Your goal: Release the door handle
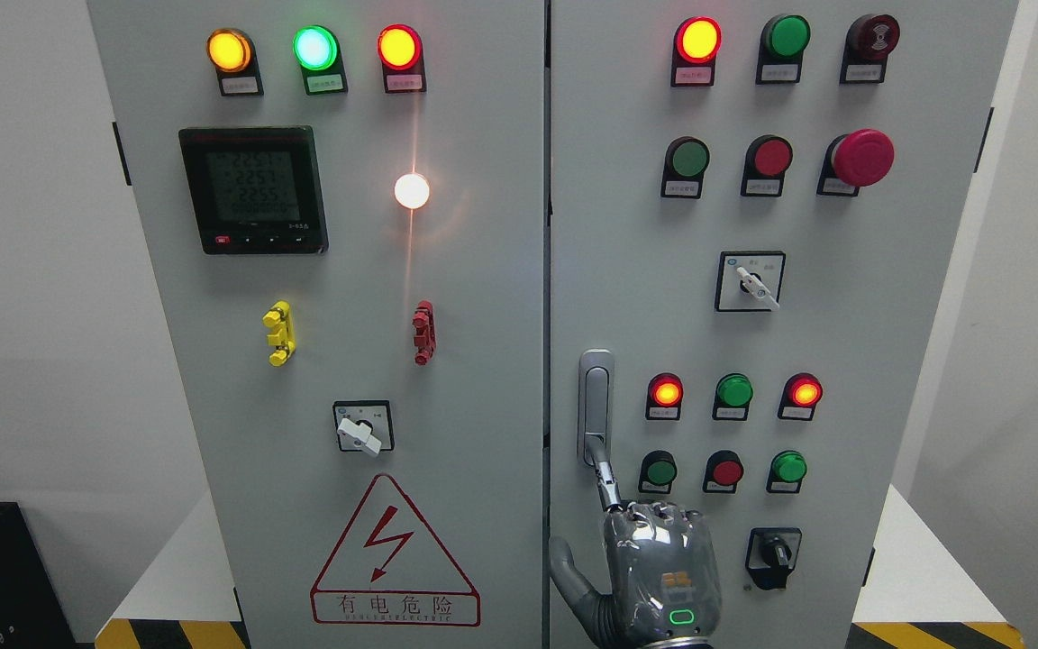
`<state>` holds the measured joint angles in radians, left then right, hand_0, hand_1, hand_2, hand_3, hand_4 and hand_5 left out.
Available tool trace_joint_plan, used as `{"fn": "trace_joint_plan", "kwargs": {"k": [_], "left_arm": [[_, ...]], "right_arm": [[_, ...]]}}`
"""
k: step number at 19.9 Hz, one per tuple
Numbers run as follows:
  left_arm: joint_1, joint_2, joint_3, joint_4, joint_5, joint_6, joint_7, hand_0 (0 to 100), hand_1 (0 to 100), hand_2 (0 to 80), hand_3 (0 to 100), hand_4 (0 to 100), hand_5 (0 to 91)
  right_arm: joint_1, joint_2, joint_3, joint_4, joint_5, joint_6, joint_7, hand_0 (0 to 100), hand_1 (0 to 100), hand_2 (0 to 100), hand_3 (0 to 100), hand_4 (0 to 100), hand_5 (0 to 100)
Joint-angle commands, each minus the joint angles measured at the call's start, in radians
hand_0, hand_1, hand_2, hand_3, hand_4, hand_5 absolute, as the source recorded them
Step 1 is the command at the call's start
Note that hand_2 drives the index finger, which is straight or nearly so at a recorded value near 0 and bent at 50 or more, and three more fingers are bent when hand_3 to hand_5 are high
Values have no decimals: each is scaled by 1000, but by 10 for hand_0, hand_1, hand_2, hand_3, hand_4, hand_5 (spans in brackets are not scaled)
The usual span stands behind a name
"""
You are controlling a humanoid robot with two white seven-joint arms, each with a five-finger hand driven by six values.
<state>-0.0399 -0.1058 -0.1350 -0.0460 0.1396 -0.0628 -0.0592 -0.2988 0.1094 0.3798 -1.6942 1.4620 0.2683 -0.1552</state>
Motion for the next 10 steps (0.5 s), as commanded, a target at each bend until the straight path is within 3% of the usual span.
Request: {"fn": "trace_joint_plan", "kwargs": {"k": [1, 10], "left_arm": [[0, 0, 0, 0, 0, 0, -1, 120, 556, 0, 0, 0, 0], [0, 0, 0, 0, 0, 0, -1, 120, 556, 0, 0, 0, 0]], "right_arm": [[1, 0, 1, 8, 0, 0, 2, 411, 347, 36, 1000, 1000, 1000], [3, 1, 1, 14, 0, 0, 0, 412, 348, 40, 1000, 1000, 1000]]}}
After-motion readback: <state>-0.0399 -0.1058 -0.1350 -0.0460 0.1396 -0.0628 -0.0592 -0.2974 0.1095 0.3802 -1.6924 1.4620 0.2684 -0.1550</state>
